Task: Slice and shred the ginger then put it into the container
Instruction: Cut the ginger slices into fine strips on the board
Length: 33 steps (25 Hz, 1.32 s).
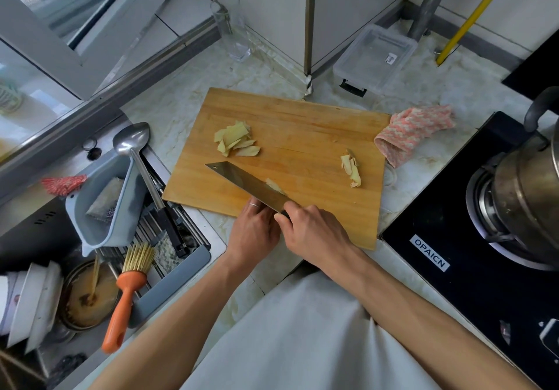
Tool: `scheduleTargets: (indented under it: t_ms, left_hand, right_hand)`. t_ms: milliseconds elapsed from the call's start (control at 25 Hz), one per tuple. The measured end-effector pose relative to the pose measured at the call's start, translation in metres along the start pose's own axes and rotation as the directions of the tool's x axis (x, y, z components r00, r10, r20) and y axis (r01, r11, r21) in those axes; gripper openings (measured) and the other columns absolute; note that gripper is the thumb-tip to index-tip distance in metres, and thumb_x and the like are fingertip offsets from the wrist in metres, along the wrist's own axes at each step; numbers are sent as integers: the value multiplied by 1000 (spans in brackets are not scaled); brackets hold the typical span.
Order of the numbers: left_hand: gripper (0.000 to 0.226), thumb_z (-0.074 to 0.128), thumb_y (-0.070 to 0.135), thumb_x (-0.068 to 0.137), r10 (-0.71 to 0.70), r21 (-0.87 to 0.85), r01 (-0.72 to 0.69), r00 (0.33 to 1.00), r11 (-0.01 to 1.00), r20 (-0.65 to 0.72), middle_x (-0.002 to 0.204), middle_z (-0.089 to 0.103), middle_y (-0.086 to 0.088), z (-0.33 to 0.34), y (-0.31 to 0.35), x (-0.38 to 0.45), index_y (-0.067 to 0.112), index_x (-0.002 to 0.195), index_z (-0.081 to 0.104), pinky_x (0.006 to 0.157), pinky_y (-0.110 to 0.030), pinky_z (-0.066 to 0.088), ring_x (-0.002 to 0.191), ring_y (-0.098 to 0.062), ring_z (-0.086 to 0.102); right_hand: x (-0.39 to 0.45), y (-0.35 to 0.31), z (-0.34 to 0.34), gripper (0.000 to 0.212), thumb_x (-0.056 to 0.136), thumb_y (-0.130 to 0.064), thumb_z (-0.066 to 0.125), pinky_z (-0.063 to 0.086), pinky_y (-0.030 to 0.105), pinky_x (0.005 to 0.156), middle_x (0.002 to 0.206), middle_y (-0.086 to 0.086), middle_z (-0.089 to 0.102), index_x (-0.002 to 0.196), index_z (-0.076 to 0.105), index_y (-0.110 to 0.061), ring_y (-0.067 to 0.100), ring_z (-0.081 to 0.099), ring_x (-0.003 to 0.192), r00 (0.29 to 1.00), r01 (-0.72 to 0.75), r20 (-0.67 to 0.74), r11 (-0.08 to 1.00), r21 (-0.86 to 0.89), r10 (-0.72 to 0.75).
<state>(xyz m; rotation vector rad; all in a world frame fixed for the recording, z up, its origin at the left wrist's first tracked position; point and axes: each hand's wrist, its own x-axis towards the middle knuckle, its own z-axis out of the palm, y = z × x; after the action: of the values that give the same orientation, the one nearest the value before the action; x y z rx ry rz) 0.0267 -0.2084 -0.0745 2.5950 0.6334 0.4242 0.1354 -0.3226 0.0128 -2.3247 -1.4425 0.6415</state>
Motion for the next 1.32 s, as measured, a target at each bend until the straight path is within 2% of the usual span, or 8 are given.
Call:
scheduleTargets:
  t_ms: [240,520,920,1040,1120,1320]
  left_hand:
    - [37,42,13,83,5,9,-5,1000,1000,-14,96,70,-14,1,2,-2,2,98,73,80,-31,48,103,-28,52]
    - [39,41,14,81,-11,29,12,1000,1000,-1,94,69,-15,-1,5,-3,1,100,73,71,-32,51,100,-27,51]
    - [37,42,14,83,-2,35,3,1000,999,-25,96,71,-13,1,8,-5,3,100,73,70,-30,50,103,-30,54]
    - [37,41,16,80,4,65,-4,1000,998,-5,91,71,-13,-1,7,-3,2,91,73,63,-36,53,100,-31,54]
    - [36,41,17,78,20,81,-20,1000,997,2,85,71,-13,-2,9,-3,1,84,73,60,-34,52,99,-28,50]
    - [37,42,14,83,8,35,-8,1000,999,-9,101,70,-15,0,9,-3,1,101,72,73,-36,53,107,-34,55]
  right_hand:
    - [-7,3,-2,34,106,-43,38,35,34,57,84,14,68,101,56,-13,38,64,75,1000,15,-2,1000,-16,-15]
    - [-2,1,2,34,106,-41,37,35,33,57,86,16,69,102,54,-12,40,66,77,1000,28,-11,999,-44,-29]
    - [-6,0,-1,35,106,-42,38,35,35,61,92,19,68,103,55,-12,42,65,84,1000,-4,7,1000,-6,5]
    - [4,-4,3,34,106,-41,38,36,36,61,92,21,68,106,55,-11,43,65,84,1000,-13,21,1000,2,13]
    - [7,-6,3,34,106,-40,38,36,36,60,91,20,68,106,55,-11,43,65,82,1000,-7,21,1000,17,6]
    - [-7,-3,-7,35,106,-42,38,34,35,61,92,19,67,105,56,-12,43,64,84,1000,-21,23,1000,10,21]
